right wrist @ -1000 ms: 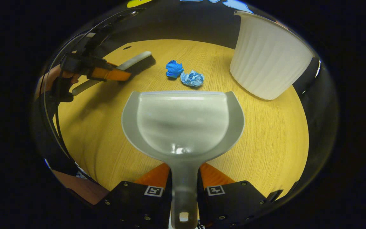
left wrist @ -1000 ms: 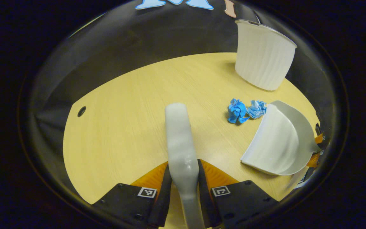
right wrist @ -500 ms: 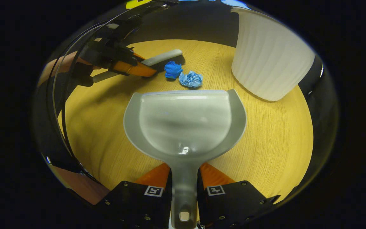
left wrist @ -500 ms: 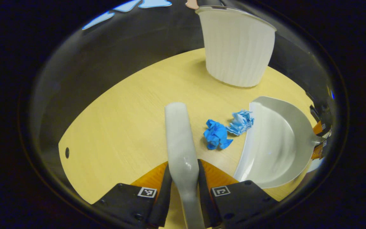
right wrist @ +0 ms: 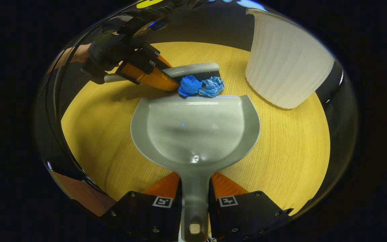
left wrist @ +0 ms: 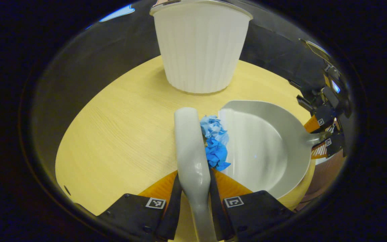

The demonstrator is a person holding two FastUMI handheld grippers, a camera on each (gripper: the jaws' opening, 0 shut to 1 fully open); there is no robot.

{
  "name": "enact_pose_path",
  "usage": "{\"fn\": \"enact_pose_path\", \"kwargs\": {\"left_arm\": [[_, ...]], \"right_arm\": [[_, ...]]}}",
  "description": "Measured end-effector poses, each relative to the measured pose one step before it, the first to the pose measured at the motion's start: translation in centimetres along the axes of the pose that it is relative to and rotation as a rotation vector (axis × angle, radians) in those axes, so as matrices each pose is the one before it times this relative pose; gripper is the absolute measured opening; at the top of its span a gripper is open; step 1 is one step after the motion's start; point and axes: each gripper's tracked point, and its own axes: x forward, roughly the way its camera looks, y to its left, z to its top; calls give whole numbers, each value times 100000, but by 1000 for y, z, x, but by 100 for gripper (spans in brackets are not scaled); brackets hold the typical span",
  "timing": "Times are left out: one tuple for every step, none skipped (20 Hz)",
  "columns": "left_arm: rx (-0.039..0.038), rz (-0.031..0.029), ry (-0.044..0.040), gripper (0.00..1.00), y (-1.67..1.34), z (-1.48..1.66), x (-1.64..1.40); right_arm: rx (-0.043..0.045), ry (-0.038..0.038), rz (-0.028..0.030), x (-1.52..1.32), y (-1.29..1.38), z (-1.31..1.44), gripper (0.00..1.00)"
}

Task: Pick up the small broom and dustpan from the desktop, sweep the trash into the dustpan with the broom, and then empty the trash into the garbage bin.

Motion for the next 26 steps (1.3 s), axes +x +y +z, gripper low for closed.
{"fn": "enact_pose_path", "kwargs": {"left_arm": [[-777,-2181,-48,49,-378,231,-598],[-300,-2086,-184,49,-331,253,-680],[-135,-1226,-280,51,-125,280,-759],[-420,-837,-324,51,-1336,162,1426],[-1109,-1103,-114,49,-353,-225,-747],[-1155,-1335,130,51,-902,134,-438],[-1149,-945,-341,49,-655,35,-19],[-343,-328,-263,46,-463,-101,6],[120,219,-177,46,-298,-27,-18],[-392,264,-225,47,-289,32,-30],[-1128,-294,-179,48,-431,-89,-1],[-1073,-218,-157,49,-439,-19,-15],[-918,754,-502,49,-32,70,-207],[-971,1216,-668,49,44,172,-147],[-674,584,-955,49,-13,132,-153],[-711,646,-1036,49,-43,161,-131],[-662,1160,-1402,51,157,269,-328],[-532,901,-1112,49,151,160,-434],[-585,559,-877,49,247,93,-373],[-571,648,-667,49,73,-105,-334],[-711,915,-675,51,64,36,-372],[-697,1050,-574,49,154,-60,-541],[-695,890,-483,51,235,-47,-476],[-740,974,-658,51,376,24,-471],[-804,721,-633,51,135,102,-406],[-998,656,-719,51,53,-87,-279]], "right_arm": [[49,-300,51,-454,108,526,35],[26,-318,58,-359,-98,373,35],[226,-301,80,-338,-37,328,35],[250,-402,-72,-71,-24,559,35],[122,-316,-153,883,116,489,35],[154,-240,-139,607,-13,324,35],[134,-353,-190,667,-47,503,35],[-167,-449,-240,250,-100,529,35],[135,-211,-406,43,-122,197,35],[822,-609,-116,61,-44,372,35],[698,-20,-20,193,5,107,35],[8,-121,-240,192,-174,218,35],[17,62,-391,152,-178,161,35],[595,-208,-329,-9,-210,14,35],[607,-227,-364,-42,-372,-389,35],[1414,344,-602,502,-378,-221,33],[473,129,-126,189,-307,-483,31],[615,-384,-211,-62,-319,-132,31],[763,-126,-526,261,-168,-247,31],[265,121,-323,91,-227,-216,31],[260,84,-214,40,-217,-394,31],[180,14,-281,-21,-255,-291,31],[319,-74,-434,1,-232,-401,31],[307,-212,-590,-209,-321,-36,31],[431,-168,-880,249,-136,-126,31],[545,119,-757,16,-194,-62,31]]}}
